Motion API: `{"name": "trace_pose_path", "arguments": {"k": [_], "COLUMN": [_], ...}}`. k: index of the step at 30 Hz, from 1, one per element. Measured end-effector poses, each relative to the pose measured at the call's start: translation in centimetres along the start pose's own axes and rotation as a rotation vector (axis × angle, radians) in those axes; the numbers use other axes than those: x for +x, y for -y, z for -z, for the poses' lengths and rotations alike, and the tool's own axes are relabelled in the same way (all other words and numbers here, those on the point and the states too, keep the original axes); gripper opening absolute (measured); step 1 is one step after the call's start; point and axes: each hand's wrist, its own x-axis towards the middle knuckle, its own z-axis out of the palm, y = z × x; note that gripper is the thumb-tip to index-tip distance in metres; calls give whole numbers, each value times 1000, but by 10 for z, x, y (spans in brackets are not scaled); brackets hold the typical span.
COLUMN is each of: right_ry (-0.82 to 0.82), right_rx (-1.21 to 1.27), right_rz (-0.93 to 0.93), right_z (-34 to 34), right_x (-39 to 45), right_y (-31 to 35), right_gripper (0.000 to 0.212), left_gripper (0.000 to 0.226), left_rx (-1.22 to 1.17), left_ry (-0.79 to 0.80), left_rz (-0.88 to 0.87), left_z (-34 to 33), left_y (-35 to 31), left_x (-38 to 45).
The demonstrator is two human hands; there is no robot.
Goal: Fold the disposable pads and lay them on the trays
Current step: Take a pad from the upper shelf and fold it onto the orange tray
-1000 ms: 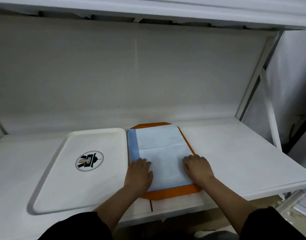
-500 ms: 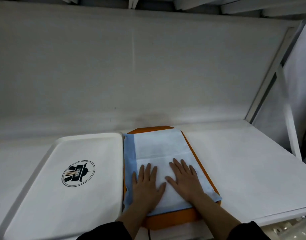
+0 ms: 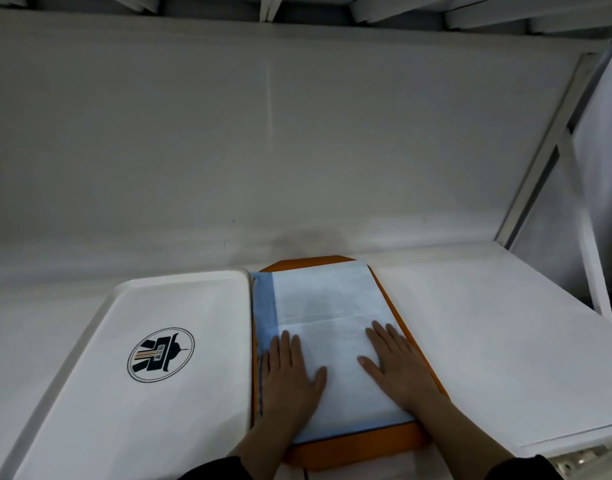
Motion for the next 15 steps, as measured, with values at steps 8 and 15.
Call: {"name": "trace_pose_path", "arguments": {"k": [8,15], "right_ry": [21,-53], "right_rx": [-26,10], "right_rz": [-4,-27], "right_z": [4,22], "right_x": [-1,3], "right_y": [-9,0], "right_gripper": [113,104], "left_gripper": [77,94], "left_rx": [3,-174], "left_ry": [36,58], "left_rz": [-18,96], "left_z": [-6,11], "left_y": [-7,-14], "left_x": [-2,5]}}
